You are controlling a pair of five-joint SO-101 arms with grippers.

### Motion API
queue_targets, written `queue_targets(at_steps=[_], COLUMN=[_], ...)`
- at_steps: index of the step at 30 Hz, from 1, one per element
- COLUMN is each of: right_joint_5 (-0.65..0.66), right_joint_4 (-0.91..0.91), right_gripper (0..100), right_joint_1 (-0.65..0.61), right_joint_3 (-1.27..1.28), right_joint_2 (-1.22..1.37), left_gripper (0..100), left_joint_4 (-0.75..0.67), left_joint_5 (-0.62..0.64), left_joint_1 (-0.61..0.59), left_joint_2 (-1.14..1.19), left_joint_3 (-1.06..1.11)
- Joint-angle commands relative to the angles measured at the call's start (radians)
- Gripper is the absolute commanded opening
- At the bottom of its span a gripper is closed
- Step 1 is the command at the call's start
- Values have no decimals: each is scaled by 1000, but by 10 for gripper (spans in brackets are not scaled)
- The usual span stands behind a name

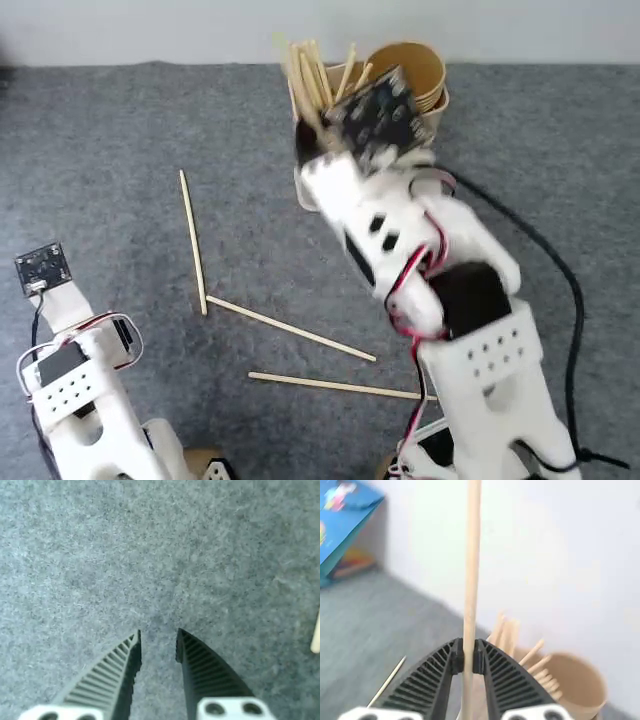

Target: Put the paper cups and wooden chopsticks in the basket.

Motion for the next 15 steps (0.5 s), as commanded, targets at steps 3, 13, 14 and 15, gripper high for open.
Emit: queue_targets(at_steps=[3,13,14,15], right_joint_5=[2,-92,-117,-138], right_joint_4=[-357,-707,-707,-707], right_gripper=[9,9,9,9], right_joint_1=[39,122,131,142], right_joint_3=[-80,-77,-77,-77], right_joint_2=[113,384,410,438], left_gripper=[112,112,112,112], left_joint_4=[-28,-28,-28,-28], left_joint_5=[-11,-11,-11,-11], left_joint_1=[0,0,0,0], left_joint_2=[-5,-5,-5,-5], left_joint_3=[-5,-4,-4,-4])
